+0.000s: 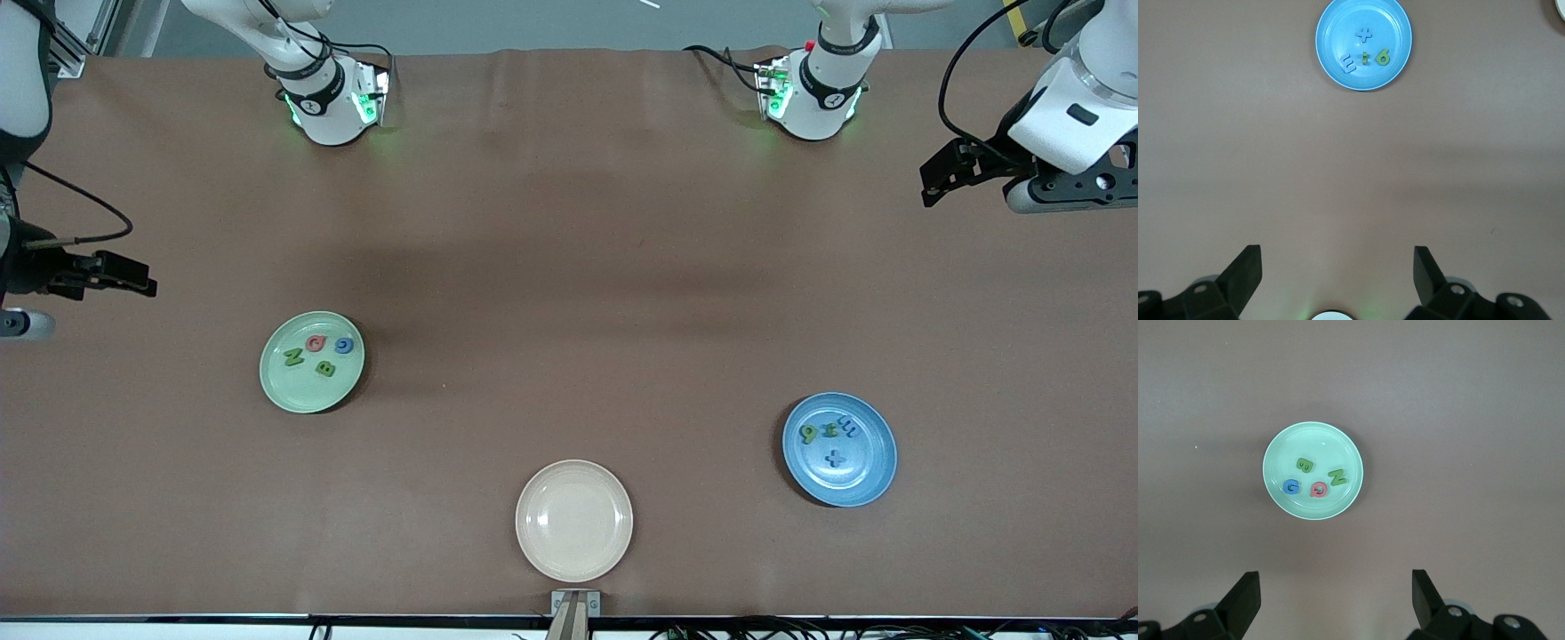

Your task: Sort upper and lower case letters into plates

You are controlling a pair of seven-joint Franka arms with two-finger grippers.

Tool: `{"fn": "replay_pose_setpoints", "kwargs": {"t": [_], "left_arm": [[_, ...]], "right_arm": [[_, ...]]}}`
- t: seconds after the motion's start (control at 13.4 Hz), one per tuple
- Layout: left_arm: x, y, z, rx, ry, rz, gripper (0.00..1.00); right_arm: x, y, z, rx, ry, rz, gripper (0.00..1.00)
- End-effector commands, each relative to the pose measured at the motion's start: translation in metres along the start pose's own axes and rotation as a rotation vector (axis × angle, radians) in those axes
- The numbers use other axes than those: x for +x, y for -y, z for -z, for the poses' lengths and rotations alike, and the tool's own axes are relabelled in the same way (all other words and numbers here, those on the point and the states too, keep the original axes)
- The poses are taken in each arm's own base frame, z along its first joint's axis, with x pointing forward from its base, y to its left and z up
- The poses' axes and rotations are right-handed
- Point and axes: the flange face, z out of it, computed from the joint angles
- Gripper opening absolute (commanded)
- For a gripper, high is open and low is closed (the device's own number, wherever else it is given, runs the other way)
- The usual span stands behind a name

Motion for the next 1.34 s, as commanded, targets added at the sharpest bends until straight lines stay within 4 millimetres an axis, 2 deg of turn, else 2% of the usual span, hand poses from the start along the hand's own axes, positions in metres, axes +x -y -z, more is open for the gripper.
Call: {"fn": "replay_pose_setpoints", "kwargs": {"t": [0.0, 0.07, 0.3, 0.6, 0.82, 0.97, 1.27], "left_arm": [[-0.004, 0.001, 0.005, -0.002, -0.02, -0.017, 1.0], [-0.004, 0.001, 0.005, -0.001, -0.019, -0.018, 1.0], [0.0, 0.001, 0.012, -0.005, -0.031, -0.018, 1.0], [0.001, 0.001, 0.01, -0.005, -0.025, -0.02, 1.0], [0.001, 0.001, 0.01, -0.005, -0.023, -0.038, 1.0], [0.001, 0.001, 0.009, -0.004, -0.022, -0.045, 1.0], [0.002, 0.001, 0.008, -0.005, -0.02, -0.045, 1.0]], "right_arm": [[-0.031, 0.005, 0.004, 0.002, -0.018, 0.003, 1.0], [-0.036, 0.006, 0.008, -0.003, -0.024, 0.007, 1.0], [-0.053, 0.025, 0.009, -0.013, -0.036, 0.04, 1.0], [-0.063, 0.032, 0.017, -0.015, -0.045, 0.052, 1.0], [-0.067, 0.028, 0.024, -0.015, -0.056, 0.044, 1.0], [-0.068, 0.018, 0.025, -0.013, -0.061, 0.026, 1.0], [-0.073, 0.02, 0.033, -0.013, -0.078, 0.027, 1.0]]}}
